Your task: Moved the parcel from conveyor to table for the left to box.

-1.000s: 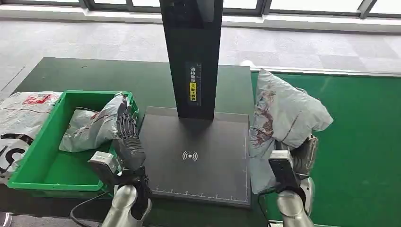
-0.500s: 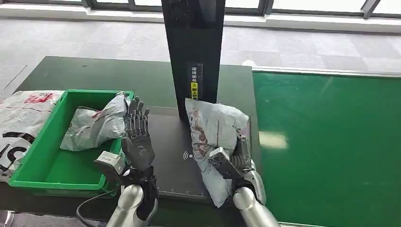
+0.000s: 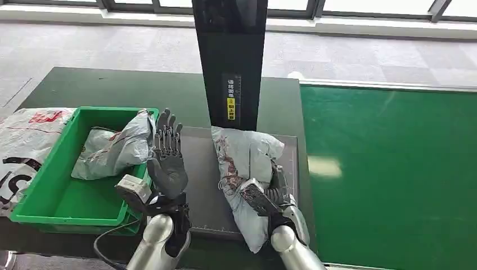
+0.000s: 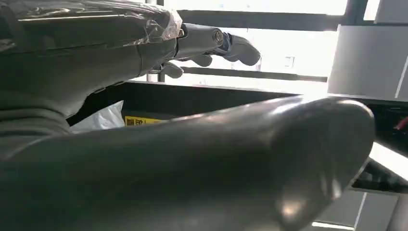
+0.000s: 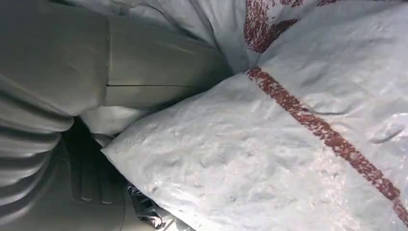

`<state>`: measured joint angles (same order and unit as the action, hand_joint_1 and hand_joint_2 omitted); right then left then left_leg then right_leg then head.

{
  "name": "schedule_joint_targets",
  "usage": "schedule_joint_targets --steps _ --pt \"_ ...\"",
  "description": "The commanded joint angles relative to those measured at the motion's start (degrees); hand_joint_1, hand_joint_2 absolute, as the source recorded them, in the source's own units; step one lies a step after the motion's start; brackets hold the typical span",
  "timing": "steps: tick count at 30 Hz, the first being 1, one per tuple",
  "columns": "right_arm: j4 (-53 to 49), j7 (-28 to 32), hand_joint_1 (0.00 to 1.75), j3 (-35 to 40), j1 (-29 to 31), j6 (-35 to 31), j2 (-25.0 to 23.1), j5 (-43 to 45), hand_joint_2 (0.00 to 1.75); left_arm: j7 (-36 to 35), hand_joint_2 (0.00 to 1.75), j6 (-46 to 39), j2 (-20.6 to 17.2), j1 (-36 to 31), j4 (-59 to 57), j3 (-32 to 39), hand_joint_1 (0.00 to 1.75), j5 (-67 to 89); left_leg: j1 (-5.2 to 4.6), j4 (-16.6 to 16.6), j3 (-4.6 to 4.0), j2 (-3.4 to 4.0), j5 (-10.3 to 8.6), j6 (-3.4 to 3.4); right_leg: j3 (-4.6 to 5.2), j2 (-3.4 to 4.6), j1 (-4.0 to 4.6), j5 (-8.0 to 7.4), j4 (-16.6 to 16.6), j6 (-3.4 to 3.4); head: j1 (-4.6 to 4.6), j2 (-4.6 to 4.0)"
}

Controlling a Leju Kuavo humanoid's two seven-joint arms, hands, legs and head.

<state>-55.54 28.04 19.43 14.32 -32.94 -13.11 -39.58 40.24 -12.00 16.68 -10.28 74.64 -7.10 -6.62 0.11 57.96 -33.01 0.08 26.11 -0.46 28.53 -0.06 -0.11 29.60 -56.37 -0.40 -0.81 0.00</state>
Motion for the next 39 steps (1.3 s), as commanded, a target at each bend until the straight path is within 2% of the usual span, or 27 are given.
schedule_joint_targets --steps 1,5,6,13,15,18,19,27,31,39 --pt "4.49 0.06 1.75 2.11 3.21 0.15 0.79 0.14 1.75 -0.24 0.0 0.19 0.08 -2.62 -3.22 -1.36 0.0 0.01 -0.03 -0.11 -0.02 -0.07 -0.08 -0.04 0.03 -0.06 -0.04 -0.04 0.07 0.03 0.0 0.0" --pt "5.95 0.88 1.75 1.81 5.12 -0.71 0.53 -0.16 1.75 -0.24 0.0 0.07 0.6 -3.12 -3.8 -1.81 0.0 0.49 -0.01 -0.03 -0.06 -0.04 -0.05 -0.01 0.06 -0.03 -0.01 -0.03 0.02 0.03 0.0 0.0" --pt "6.7 0.42 0.02 1.7 5.63 -2.38 0.3 -1.34 1.75 -0.24 0.0 0.11 0.66 -3.11 -3.9 -1.98 0.0 0.51 -0.03 -0.06 -0.07 -0.06 -0.08 -0.02 0.07 -0.05 -0.04 -0.05 0.03 0.05 0.0 0.0" --pt "5.43 -1.4 0.0 0.33 3.63 -4.02 0.65 -2.9 1.75 -0.24 0.0 -0.13 0.29 -2.93 -4.38 -2.16 0.0 0.77 0.0 -0.06 -0.01 -0.09 -0.06 -0.02 -0.02 -0.1 -0.01 -0.02 0.07 0.04 0.0 0.0" --pt "3.38 -2.37 0.0 -1.19 2.22 -7.06 0.31 -4.87 1.75 -0.24 0.0 -1.36 0.13 -3.08 -5.37 -2.48 0.0 1.87 -0.02 -0.06 0.0 -0.11 -0.04 -0.02 -0.03 -0.11 -0.03 0.01 0.05 0.03 0.02 0.0" --pt "-3.48 -3.89 0.0 -5.55 -1.88 -7.06 -0.45 -10.25 1.75 -0.24 0.0 -2.2 0.2 -2.58 -4.46 -3.18 0.0 2.97 -0.01 -0.07 -0.02 -0.23 -0.06 -0.02 -0.04 -0.23 -0.03 0.02 0.08 0.02 0.0 0.0" --pt "-6.0 -3.05 0.0 -6.81 -3.43 -7.06 -0.86 -10.58 0.0 -0.26 0.0 -2.33 0.19 -2.36 -3.9 -3.38 0.0 3.22 -0.04 -0.13 -0.01 -0.27 -0.09 -0.03 -0.05 -0.27 -0.06 0.01 0.11 0.03 0.0 0.0" --pt "-23.76 -0.75 0.0 -6.69 -14.09 -7.06 -0.72 -11.89 0.0 -1.43 0.0 -3.15 -0.49 -1.49 -1.24 -4.05 0.0 5.05 -0.03 -0.02 -0.08 -0.2 -0.03 -0.02 0.04 -0.2 -0.05 0.04 0.01 0.03 0.02 0.0" --pt "-29.3 -0.33 0.0 -6.4 -20.26 -7.06 1.81 -8.34 0.0 -2.69 0.0 -3.07 -1.05 0.35 1.57 -2.44 0.0 6.21 -0.04 -0.13 -0.01 -0.28 -0.06 -0.02 -0.05 -0.28 -0.06 0.04 0.13 0.05 0.0 0.0" --pt "-30.53 1.31 0.0 -7.5 -20.35 -7.06 1.55 -6.37 0.0 -3.55 0.0 -3.81 -1.13 1.66 2.88 -1.7 0.0 7.86 -0.04 -0.1 0.0 -0.05 -0.02 -0.02 -0.01 -0.04 -0.05 0.0 0.09 0.03 0.0 0.0"
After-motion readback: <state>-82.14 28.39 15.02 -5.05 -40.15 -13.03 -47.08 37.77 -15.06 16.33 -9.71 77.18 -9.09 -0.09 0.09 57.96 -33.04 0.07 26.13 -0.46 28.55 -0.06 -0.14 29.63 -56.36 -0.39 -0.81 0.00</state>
